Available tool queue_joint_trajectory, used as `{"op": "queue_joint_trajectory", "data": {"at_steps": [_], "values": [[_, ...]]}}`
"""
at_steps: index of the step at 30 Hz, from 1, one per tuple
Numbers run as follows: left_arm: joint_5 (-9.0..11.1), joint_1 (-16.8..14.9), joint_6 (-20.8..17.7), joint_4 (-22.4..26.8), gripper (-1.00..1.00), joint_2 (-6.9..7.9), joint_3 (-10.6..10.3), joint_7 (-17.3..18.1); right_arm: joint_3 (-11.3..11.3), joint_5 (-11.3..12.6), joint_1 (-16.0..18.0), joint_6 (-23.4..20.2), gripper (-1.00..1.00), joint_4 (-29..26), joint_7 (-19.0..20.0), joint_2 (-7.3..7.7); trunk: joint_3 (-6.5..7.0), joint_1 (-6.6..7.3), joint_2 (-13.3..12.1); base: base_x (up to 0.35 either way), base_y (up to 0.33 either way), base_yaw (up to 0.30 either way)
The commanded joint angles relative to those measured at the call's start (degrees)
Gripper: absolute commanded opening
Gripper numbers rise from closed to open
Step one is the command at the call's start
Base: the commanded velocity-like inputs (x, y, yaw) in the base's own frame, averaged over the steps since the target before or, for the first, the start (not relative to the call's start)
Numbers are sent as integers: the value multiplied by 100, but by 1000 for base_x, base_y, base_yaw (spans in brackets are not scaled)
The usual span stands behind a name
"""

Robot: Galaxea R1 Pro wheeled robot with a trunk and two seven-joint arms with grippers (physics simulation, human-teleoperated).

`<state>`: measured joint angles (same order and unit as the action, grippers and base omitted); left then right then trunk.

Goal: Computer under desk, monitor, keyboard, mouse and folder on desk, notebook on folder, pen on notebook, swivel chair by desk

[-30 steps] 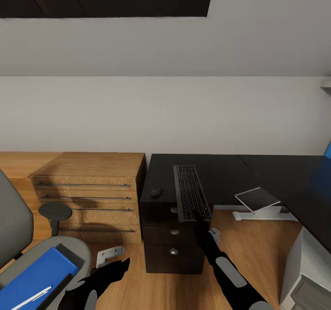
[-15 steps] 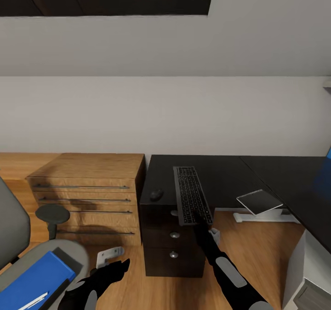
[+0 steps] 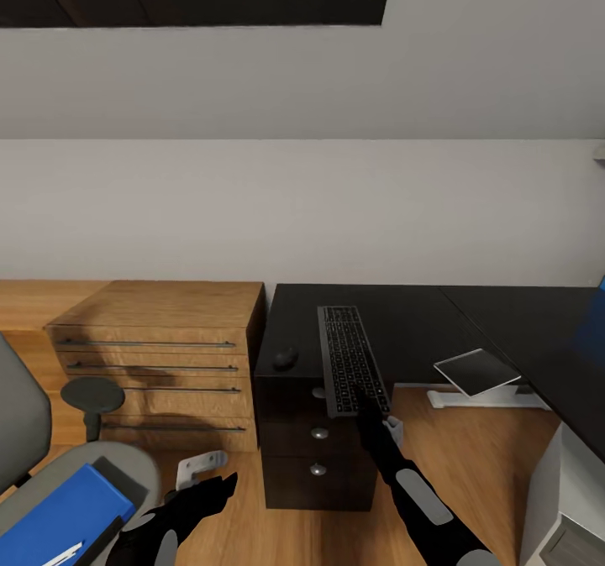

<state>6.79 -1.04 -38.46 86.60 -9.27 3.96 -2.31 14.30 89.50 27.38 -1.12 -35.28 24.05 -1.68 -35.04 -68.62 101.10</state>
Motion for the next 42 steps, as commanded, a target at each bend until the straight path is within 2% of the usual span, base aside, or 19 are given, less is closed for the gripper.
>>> {"op": "queue_joint_trajectory", "data": {"at_steps": [1,8,18,24,32,35,38,42], "values": [[60,-4,-30,6,100,-4,8,-24,18,59,4,-17,-100,-2,-72,45,-6,1,3,0,0,0],[60,-2,-30,6,100,-4,8,-24,25,53,5,-6,-100,-21,-231,81,-6,1,3,0,0,0],[60,-5,-22,6,100,-4,8,-31,49,50,5,6,-100,-104,-154,80,174,220,-398,0,0,0],[53,-4,-14,6,100,-4,8,-44,63,43,-9,20,-100,-655,130,88,281,352,-639,0,0,0],[42,-3,0,6,100,-4,8,-50,63,41,-35,24,-100,-1201,168,165,425,528,-960,0,0,0],[38,-2,3,6,100,-4,8,-51,64,41,-133,24,-100,-1576,145,212,479,594,-1080,0,0,0],[37,-3,4,6,100,-4,8,-51,61,-19,-463,24,-100,-2335,-109,292,533,659,-1200,0,0,0],[41,-2,0,6,100,-4,8,-51,57,-59,-735,18,-100,-2943,-482,331,605,747,-1361,0,0,0]]}}
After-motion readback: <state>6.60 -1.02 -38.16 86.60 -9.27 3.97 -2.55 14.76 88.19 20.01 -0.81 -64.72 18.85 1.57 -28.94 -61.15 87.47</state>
